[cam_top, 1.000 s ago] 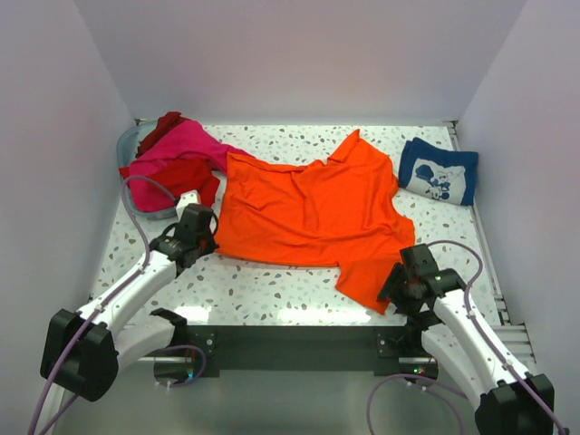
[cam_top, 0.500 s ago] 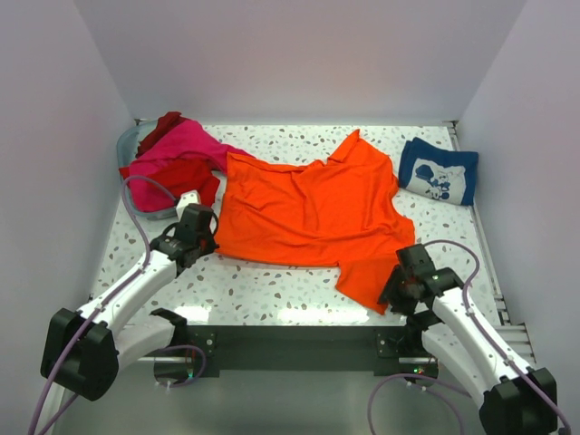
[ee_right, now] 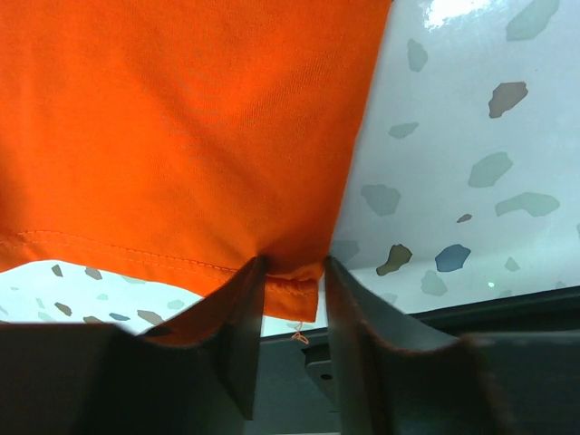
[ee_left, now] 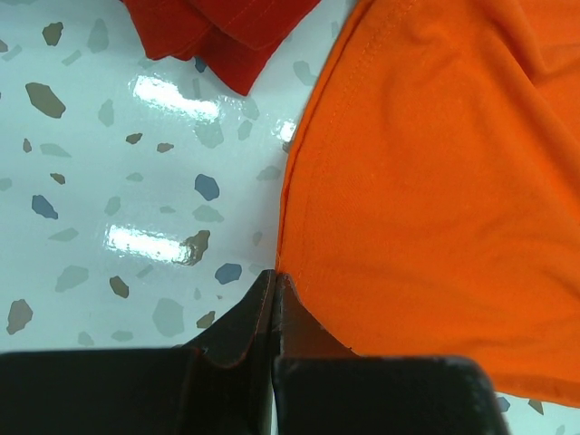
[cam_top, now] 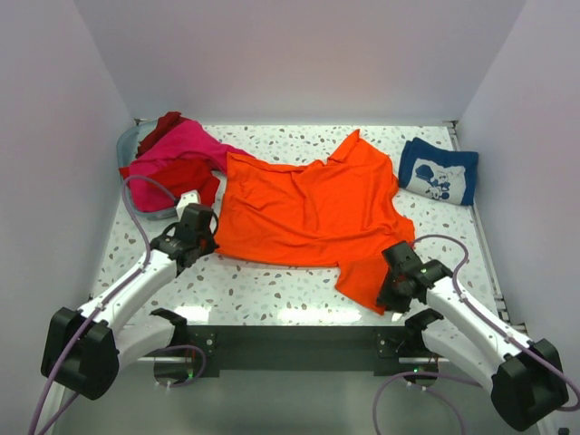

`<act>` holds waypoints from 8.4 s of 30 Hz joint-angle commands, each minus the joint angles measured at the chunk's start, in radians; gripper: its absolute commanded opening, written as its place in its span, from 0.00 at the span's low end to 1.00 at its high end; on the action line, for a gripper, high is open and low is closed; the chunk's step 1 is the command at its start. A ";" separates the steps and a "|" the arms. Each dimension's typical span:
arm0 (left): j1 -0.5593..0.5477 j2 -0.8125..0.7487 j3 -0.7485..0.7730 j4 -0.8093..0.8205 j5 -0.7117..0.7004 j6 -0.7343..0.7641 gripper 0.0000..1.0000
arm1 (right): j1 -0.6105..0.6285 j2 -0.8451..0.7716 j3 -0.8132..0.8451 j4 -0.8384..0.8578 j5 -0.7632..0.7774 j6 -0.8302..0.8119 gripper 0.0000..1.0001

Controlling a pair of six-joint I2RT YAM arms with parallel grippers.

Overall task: Fold and stack the t-shirts
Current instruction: Flatten the tshirt out, then fold the tshirt

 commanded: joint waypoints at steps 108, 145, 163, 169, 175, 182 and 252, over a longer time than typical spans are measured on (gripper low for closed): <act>0.185 0.612 0.677 -0.090 0.071 0.257 0.00 | -0.130 1.151 1.436 -0.228 0.374 -0.490 0.00; 0.012 0.506 0.276 0.189 0.183 0.109 0.98 | -0.438 0.724 0.649 0.160 -0.095 -0.694 0.60; 0.012 0.566 0.192 0.252 0.177 0.104 0.99 | -0.438 0.817 0.665 0.085 -0.011 -0.700 0.15; 0.013 0.548 0.168 0.246 0.164 0.112 0.99 | -0.438 0.820 0.701 0.044 0.092 -0.708 0.00; 0.012 0.509 0.128 0.240 0.149 0.115 0.99 | -0.469 0.844 0.755 -0.007 0.245 -0.731 0.00; 0.012 0.471 0.076 0.254 0.155 0.130 0.99 | -0.470 0.898 0.764 -0.019 0.326 -0.737 0.00; -0.263 0.173 0.059 0.099 -0.041 -0.060 1.00 | -0.266 0.586 0.657 0.106 -0.138 -0.476 0.62</act>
